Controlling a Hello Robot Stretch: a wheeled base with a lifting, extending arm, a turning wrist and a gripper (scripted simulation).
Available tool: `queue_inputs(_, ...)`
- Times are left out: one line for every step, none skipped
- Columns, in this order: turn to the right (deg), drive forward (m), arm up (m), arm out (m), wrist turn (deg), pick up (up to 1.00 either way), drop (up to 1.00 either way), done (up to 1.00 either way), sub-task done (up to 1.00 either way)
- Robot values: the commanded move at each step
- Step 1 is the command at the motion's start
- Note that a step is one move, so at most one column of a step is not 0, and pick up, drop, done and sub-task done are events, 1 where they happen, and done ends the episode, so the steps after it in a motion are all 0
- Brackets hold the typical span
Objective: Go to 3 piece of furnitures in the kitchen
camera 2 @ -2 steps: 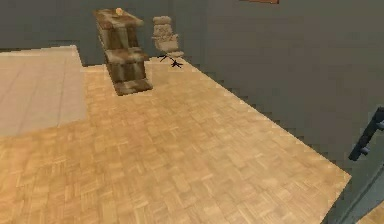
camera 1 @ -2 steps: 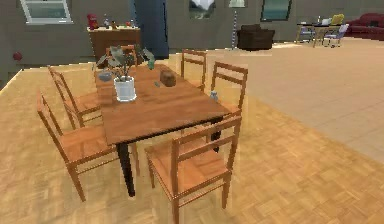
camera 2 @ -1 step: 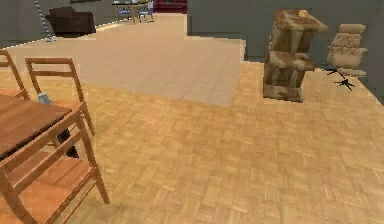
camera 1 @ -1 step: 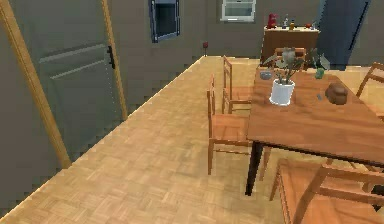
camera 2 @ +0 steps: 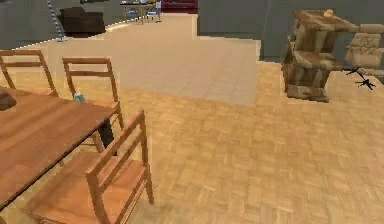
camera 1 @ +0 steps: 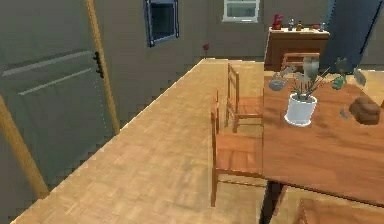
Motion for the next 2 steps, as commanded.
queue_inputs(33.0,0.00,0.00,0.00,0.0,0.00,0.00,0.00,0.00)
queue_inputs(0.0,0.00,0.00,0.00,0.0,0.00,0.00,0.00,1.00)
